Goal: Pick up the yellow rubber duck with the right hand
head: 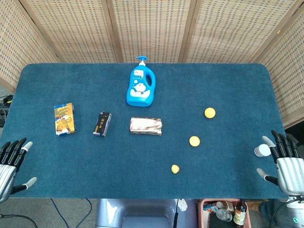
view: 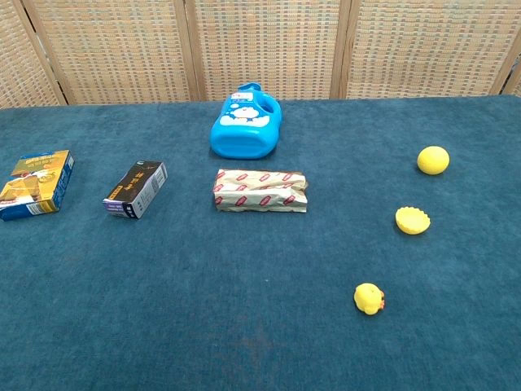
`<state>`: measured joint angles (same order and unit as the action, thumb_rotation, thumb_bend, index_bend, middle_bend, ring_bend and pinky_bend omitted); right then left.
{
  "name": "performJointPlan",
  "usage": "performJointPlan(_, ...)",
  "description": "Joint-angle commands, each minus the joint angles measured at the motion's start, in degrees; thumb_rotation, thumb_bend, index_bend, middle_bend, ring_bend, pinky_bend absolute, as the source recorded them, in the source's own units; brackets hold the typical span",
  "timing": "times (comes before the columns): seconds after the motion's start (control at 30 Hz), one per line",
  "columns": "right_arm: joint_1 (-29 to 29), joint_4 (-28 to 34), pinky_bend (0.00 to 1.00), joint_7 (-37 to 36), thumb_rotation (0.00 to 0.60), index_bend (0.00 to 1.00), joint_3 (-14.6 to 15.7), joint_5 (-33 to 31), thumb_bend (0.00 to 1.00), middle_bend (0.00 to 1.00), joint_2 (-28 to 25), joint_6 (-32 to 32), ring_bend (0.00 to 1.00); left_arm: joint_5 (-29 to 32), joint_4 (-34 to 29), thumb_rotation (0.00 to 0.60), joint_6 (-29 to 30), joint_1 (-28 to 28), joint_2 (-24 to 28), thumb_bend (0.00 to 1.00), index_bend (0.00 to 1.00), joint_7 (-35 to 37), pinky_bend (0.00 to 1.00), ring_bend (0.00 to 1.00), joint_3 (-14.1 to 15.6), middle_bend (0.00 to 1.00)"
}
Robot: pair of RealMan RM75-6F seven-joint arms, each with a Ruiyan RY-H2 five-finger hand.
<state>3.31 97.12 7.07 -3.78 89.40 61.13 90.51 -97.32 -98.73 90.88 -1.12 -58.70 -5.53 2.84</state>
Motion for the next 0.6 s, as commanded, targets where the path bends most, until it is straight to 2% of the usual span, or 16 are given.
performJointPlan(0.03,0.06,0.08,0.0,0.12,0.6,0.0,-0.04,-0.08,0.0,0.0,0.04,-0.19,0.0,-0.01,-0.02,0.6,-0.04,-0.02,0.09,0.0,0.0,0.13,0.0,0.0,0.01,0.0)
performJointPlan(0.23,0.54,0.43,0.0,1.8,0.6,0.0,0.78,1.15,0.0,0.0,0.95,-1.42,0.0,-0.09,0.46,0.6,0.36,0.1,-0.34,0.0,0.0,-0.37,0.0,0.0,-0.2,0.0)
performJointPlan(0.37,4.58,-0.49,0.0,4.65,0.6,0.02,2.63,5.79,0.0,0.0,2.56,-7.89,0.0,0.03,0.72,0.6,0.12,-0.01,-0.82,0.0,0.0,-0.67,0.0,0.0,-0.32,0.0)
performJointPlan(0.53,12.92,-1.93,0.0,8.09,0.6,0.21,3.37,11.62,0.0,0.0,5.94,-19.18,0.0,0.93,0.79,0.6,-0.72,-0.72,-1.66,0.0,0.0,-1.45,0.0,0.0,-1.18,0.0)
performJointPlan(0.6,15.35,-3.17,0.0,9.99,0.6,0.26,3.03,13.63,0.01,0.0,7.61,-21.49,0.0,1.67,0.92,0.6,-1.69,-1.14,-2.13,0.0,0.0,-1.93,0.0,0.0,-1.45,0.0)
